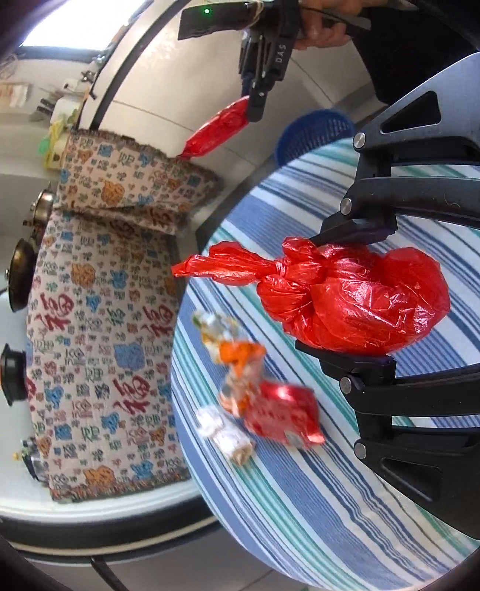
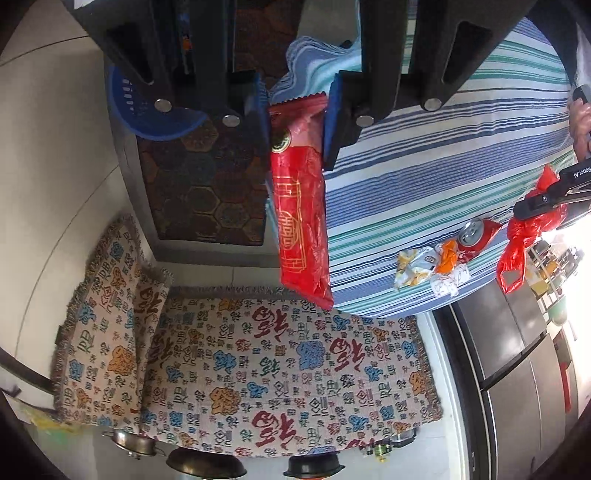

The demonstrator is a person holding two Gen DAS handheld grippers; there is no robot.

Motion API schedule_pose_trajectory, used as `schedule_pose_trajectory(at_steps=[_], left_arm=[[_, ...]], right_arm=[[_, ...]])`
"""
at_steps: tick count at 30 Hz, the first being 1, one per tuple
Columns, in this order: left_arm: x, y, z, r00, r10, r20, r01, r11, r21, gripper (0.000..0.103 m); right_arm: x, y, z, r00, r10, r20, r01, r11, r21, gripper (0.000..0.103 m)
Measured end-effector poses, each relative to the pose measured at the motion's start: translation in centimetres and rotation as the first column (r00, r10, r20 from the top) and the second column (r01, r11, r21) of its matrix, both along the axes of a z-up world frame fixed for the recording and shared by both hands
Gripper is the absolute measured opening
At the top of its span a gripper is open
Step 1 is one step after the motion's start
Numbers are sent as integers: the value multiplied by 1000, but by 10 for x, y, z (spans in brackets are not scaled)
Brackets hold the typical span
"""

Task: Collect trash
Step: 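Lift the red bag and red wrapper and carry them over the wastebasket, then open both tools to drop the bag and wrapper into the wastebasket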

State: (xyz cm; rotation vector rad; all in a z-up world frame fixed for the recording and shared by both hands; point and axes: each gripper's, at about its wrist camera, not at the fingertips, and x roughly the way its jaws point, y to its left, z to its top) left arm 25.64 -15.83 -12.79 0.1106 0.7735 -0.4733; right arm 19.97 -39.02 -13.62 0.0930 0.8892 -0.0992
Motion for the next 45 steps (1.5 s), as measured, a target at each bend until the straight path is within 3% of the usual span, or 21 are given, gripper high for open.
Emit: schedule_pose_trajectory(at_steps=[10, 21, 31, 40, 45], left_arm=[[10, -147, -8, 978, -203, -48, 201, 979, -42, 45], [13, -273, -35, 936, -337, -97, 332, 941, -72, 45], [15, -337, -71, 911, -380, -162, 375, 925, -64, 45], [19, -363, -90, 891, -406, -203, 409, 912, -30, 46], [24, -370, -98, 882, -408, -234, 411, 911, -41, 53]], right_arm=[[-58, -95, 5, 979, -199, 43, 199, 980, 4, 25], [-96, -173, -24, 951, -307, -24, 307, 952, -15, 25], [-112, -213, -55, 930, -352, -102, 353, 935, -5, 26], [-114, -230, -67, 929, -348, -130, 351, 936, 4, 27], [-113, -236, -73, 930, -341, -136, 344, 939, 2, 33]])
